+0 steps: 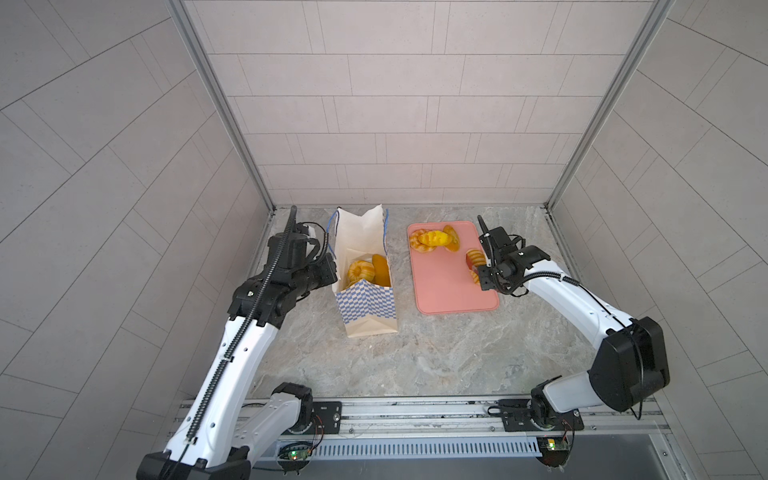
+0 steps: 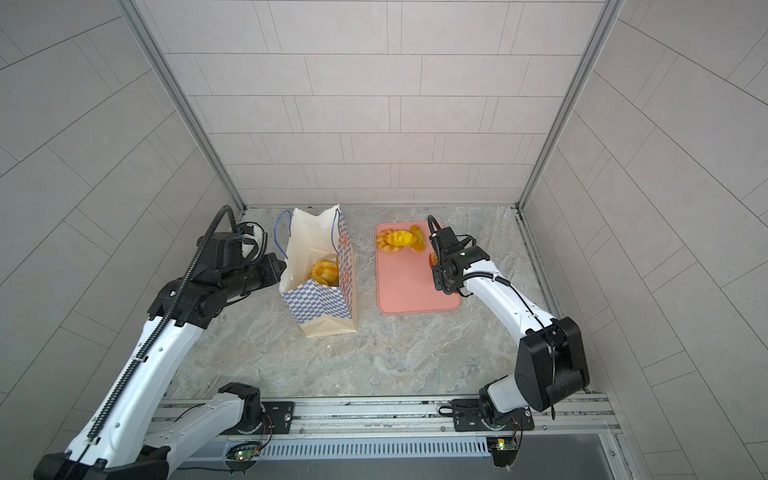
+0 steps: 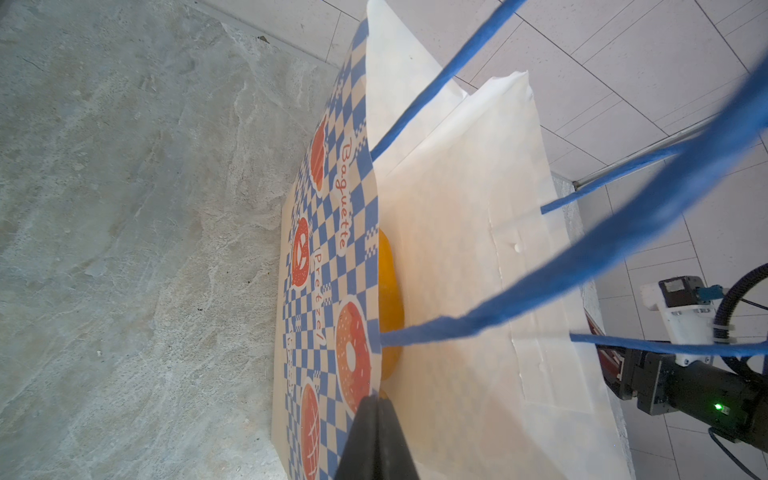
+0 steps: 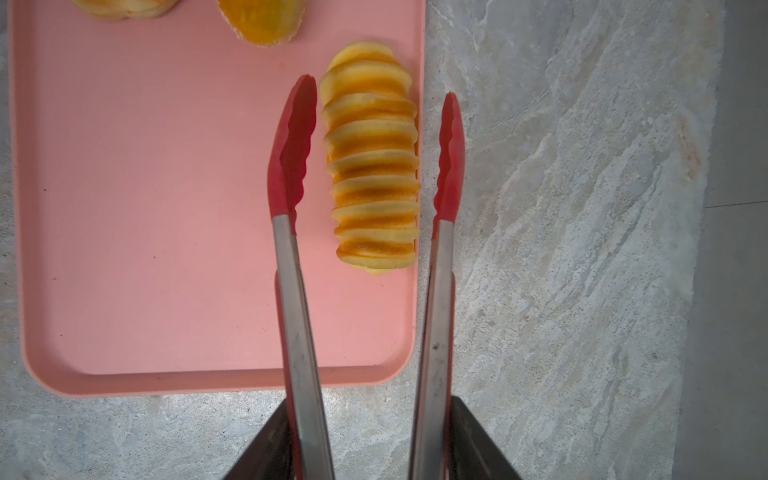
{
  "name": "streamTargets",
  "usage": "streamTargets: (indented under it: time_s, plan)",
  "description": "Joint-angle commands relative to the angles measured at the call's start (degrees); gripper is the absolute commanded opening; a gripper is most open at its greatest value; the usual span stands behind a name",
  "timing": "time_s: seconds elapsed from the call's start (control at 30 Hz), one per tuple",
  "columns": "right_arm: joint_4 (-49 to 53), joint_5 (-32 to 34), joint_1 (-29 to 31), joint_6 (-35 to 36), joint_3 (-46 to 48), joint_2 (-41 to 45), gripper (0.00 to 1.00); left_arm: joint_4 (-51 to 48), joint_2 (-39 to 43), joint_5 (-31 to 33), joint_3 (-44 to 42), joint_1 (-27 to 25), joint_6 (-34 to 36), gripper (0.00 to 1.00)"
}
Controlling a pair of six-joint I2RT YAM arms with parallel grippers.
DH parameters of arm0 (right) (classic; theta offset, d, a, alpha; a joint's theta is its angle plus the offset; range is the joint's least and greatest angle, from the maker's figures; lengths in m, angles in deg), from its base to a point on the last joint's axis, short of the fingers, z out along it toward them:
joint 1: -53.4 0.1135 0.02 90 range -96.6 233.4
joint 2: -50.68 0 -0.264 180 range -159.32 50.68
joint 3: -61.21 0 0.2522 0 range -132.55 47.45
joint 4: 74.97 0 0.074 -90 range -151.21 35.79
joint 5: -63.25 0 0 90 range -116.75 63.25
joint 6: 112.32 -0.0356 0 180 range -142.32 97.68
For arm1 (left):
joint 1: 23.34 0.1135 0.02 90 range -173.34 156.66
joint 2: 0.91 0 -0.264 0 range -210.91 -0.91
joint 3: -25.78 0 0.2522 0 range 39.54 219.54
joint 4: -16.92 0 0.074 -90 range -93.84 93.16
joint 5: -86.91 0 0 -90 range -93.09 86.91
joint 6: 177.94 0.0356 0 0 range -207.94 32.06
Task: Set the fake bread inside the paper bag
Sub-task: 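Lower the right tongs onto the long ridged yellow roll and clamp it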
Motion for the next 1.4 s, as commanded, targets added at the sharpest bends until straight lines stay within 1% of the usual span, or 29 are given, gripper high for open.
streamTargets:
  time_s: [0.0, 0.43, 1.07, 1.37]
  plan:
    - [-0.5, 0.9, -0.3, -0.1, 0.1, -0.5, 0.55, 0.9, 0.0, -0.3, -0.4, -0.1, 0.5, 0.07]
    - [-0.4, 0.4, -0.6, -0.3, 0.3, -2.6, 0.55, 0.9, 0.0, -0.1, -0.6, -0.1, 0.5, 0.07]
    - [1.8, -0.3, -0.6, -1.8, -1.6, -3.6, 0.43, 0.6, 0.5, 0.2, -0.8, -0.1, 0.5, 0.07]
    - [3.0, -0.4, -0.6, -2.1, -3.0, -1.4, 0.42, 0.7, 0.4, 0.3, -0.8, 0.0, 0.5, 0.07]
